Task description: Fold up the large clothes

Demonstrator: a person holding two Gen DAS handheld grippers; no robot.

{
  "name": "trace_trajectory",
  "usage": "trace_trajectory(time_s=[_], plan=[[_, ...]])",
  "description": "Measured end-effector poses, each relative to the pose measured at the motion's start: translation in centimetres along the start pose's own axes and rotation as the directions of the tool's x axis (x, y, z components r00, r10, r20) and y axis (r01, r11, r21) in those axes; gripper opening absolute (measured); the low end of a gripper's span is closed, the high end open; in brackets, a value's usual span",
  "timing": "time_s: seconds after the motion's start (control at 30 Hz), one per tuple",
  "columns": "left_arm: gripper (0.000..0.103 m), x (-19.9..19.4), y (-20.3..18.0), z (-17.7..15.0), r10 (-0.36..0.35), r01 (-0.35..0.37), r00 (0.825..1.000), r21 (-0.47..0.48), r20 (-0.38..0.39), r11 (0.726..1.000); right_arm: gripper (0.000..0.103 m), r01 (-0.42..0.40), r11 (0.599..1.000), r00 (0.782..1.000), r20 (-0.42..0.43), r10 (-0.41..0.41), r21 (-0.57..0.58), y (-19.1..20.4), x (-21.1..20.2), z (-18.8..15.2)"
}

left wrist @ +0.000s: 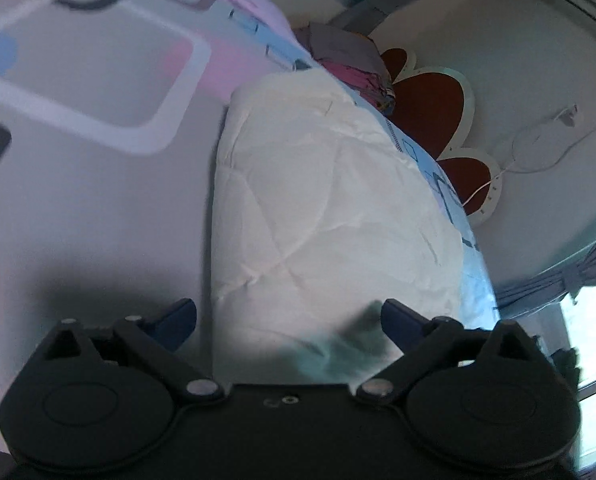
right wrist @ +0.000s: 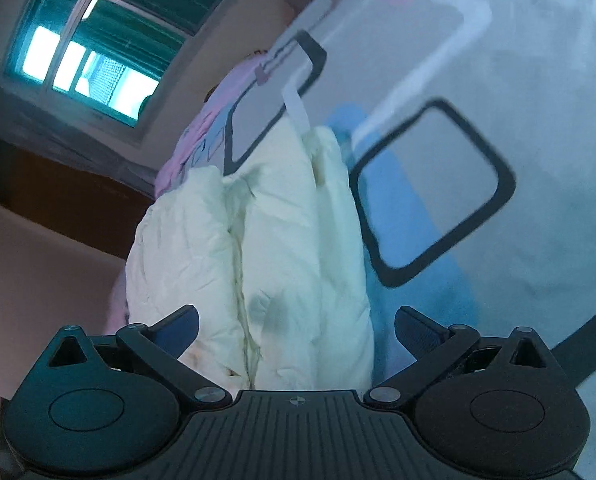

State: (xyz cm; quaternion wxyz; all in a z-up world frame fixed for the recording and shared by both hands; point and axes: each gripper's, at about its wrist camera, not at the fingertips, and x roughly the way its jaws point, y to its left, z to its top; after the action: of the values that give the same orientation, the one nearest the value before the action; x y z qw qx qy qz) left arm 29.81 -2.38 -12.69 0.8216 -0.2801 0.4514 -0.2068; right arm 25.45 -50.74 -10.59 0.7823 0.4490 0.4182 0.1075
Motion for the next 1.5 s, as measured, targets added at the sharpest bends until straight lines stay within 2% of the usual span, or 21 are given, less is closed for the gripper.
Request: trace_trajectory(time_s=[0.2,0.47,0.53,0.73,0.77,0.8,0.83,0.93,1.07,1.27,1.5], plan=[[0.096,1.4,0.5,-0.5,-0.021,0.02,0.999,-0.023,-0.028,1.0,0.103,-0.087,0.996,0.995,-0.042,0.087,0.004,-0.9,1.7,-0.5],[0.094,2.4,0.7,-0.1,-0.024,0.022,0.998,-0.043,-0.055,0.999,0.103,-0.128,0.987,0.986,-0.119,0.116,-0.1,-0.4,4.1,1.0],[0.091,2.5,0.6,-0.1,-0.04,0.038,0.998,-0.048,-0.051,0.998,0.103,-0.142,0.984,0.983,-0.136,0.127,-0.107,-0.2,4.4,1.2],[0.09,3.5,0.6,-0.3,-0.082,0.079,0.996,-0.091,-0.028,0.993,0.103,-0.162,0.975,0.977,-0.168,0.135,-0.155,0.9,5.9,1.0],[0.089,3.5,0.3,-0.4,-0.076,0.074,0.997,-0.077,-0.025,0.994,0.102,-0.159,0.972,0.977,-0.17,0.13,-0.175,1.2,6.0,0.9],[0.088,3.4,-0.1,-0.4,-0.066,0.065,0.998,-0.056,-0.02,0.996,0.086,-0.159,0.969,0.977,-0.172,0.128,-0.186,1.3,6.2,0.7],[0.084,3.3,-0.5,-0.4,-0.061,0.06,0.998,-0.039,-0.015,0.997,0.078,-0.169,0.971,0.974,-0.182,0.137,-0.172,1.2,6.5,0.7],[0.078,2.4,-1.3,-0.5,-0.069,0.069,0.998,0.009,0.008,0.998,0.066,-0.202,0.965,0.968,-0.183,0.17,-0.169,1.1,6.2,0.6],[0.078,1.4,-2.4,-0.7,-0.102,0.099,0.995,0.118,0.018,0.988,0.063,-0.208,0.954,0.971,-0.163,0.174,-0.218,2.4,4.8,0.2],[0.078,-1.3,-1.8,0.8,-0.176,0.166,0.983,0.184,0.041,0.969,0.063,-0.188,0.933,0.98,-0.117,0.159,-0.307,6.9,3.8,-1.5],[0.078,-7.4,2.8,4.4,-0.224,0.2,0.971,0.235,0.084,0.951,0.062,-0.183,0.897,0.983,-0.085,0.163,-0.402,15.0,6.6,-5.6]])
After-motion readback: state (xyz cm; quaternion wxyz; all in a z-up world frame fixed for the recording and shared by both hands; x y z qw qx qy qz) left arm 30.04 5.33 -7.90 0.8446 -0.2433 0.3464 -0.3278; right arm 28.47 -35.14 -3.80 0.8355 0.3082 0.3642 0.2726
